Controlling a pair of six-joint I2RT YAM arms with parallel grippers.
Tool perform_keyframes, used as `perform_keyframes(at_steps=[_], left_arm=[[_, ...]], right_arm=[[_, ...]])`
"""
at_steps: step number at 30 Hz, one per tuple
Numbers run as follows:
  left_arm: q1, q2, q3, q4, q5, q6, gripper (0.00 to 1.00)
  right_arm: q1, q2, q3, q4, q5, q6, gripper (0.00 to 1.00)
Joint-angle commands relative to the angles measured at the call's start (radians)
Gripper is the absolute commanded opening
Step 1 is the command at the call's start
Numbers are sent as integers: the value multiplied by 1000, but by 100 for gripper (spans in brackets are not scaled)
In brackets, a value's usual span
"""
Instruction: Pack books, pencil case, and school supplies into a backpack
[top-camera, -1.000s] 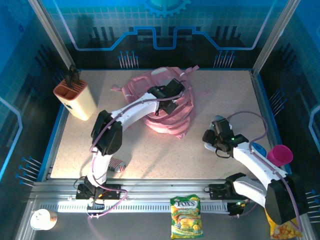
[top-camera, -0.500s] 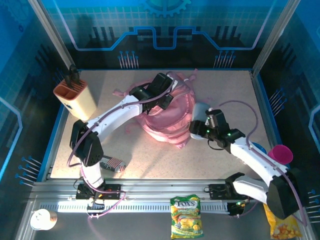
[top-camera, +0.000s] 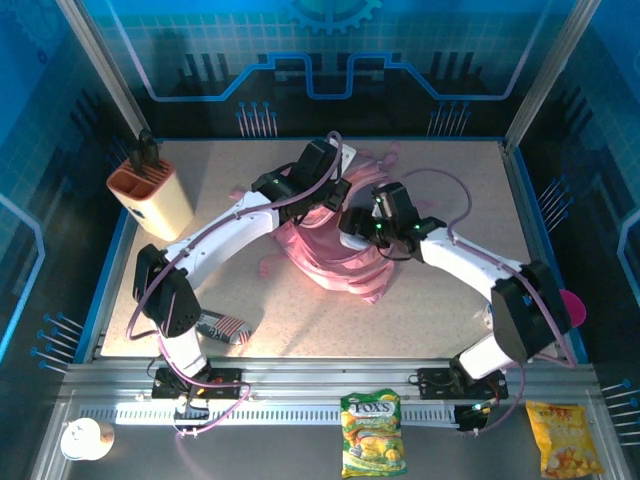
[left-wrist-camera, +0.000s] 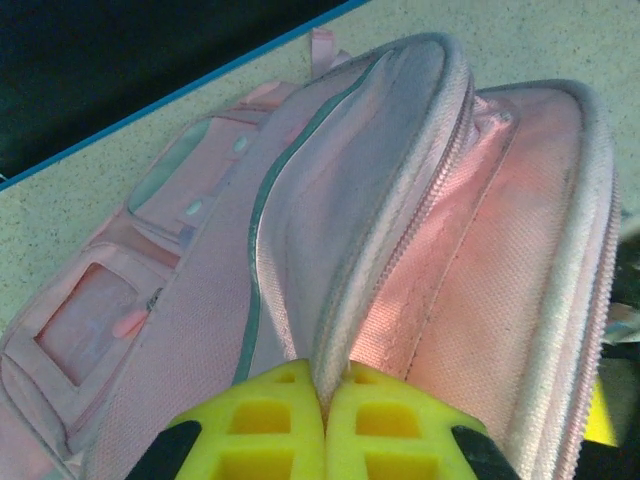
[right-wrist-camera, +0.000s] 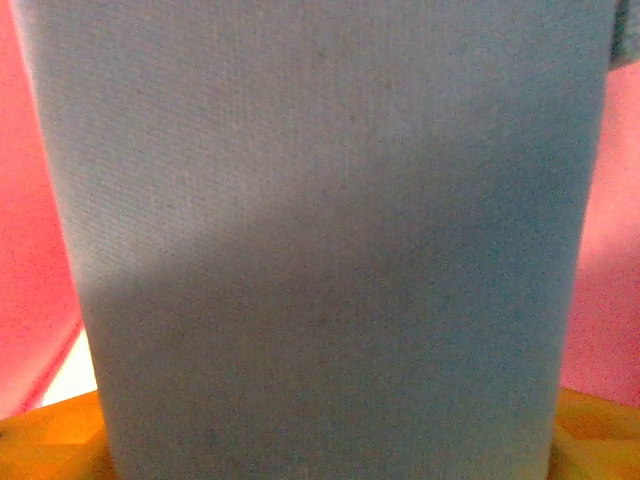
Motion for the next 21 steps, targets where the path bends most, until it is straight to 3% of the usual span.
perform_keyframes(at_steps=[1, 5, 8, 13, 21], left_arm=[[-11, -69, 34, 206, 15, -52, 0], [-11, -55, 33, 220, -14, -79, 0], [-11, -50, 24, 217, -10, -85, 0], [-9, -51, 2, 202, -13, -87, 0], [-9, -53, -16, 178, -6, -105, 0]], right_arm=[[-7, 80, 72, 51, -19, 58, 72], [-12, 129, 63, 198, 36, 52, 74], [-24, 146, 64, 237, 20, 42, 83], [-29, 66, -26, 282, 1, 29, 91], [-26, -93, -197, 255, -13, 42, 87]])
